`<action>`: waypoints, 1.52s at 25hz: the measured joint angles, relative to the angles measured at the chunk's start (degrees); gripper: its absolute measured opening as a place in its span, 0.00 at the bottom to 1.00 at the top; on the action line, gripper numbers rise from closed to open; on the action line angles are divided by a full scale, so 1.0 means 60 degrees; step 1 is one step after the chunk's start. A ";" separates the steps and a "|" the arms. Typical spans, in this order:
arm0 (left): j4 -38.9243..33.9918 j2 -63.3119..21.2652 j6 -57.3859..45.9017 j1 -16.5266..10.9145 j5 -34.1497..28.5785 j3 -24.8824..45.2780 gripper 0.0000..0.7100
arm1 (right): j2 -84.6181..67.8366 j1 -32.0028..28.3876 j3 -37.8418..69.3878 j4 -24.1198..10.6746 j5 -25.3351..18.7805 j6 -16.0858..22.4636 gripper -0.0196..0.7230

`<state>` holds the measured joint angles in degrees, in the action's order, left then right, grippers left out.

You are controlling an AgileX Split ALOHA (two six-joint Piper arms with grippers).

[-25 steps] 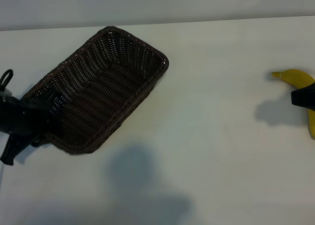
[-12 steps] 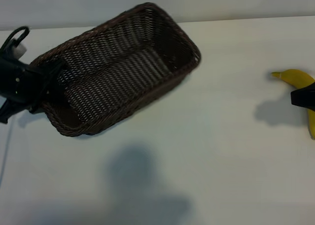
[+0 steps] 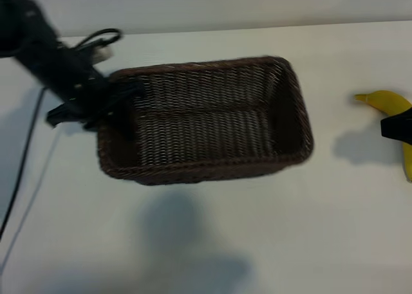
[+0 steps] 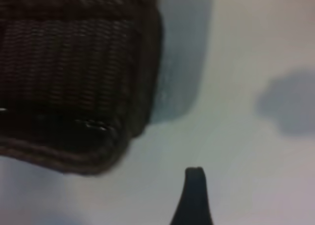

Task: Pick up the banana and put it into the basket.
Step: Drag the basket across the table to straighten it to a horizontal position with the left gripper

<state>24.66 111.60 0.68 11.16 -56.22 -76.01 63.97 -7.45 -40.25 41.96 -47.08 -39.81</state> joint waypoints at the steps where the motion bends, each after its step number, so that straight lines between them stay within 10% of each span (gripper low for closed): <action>1: -0.0021 0.0228 0.0096 0.0152 -0.0008 -0.0299 0.22 | 0.0000 0.0000 0.0000 0.0000 0.0000 0.0000 0.84; 24: 0.0004 0.1477 0.0372 0.0724 0.0739 -0.0827 0.22 | 0.0000 0.0000 0.0000 0.0000 0.0000 0.0000 0.84; 33: 0.0028 0.0851 0.0487 0.0724 0.0621 -0.0827 0.74 | 0.0000 0.0000 0.0000 0.0000 -0.0009 0.0000 0.84; 38: -0.1161 -0.0329 0.0202 0.0724 0.0184 -0.0827 0.79 | 0.0000 0.0000 0.0000 0.0000 -0.0009 0.0000 0.84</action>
<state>17.70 109.62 1.89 15.50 -55.12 -80.97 63.97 -7.45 -40.25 41.96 -47.13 -39.81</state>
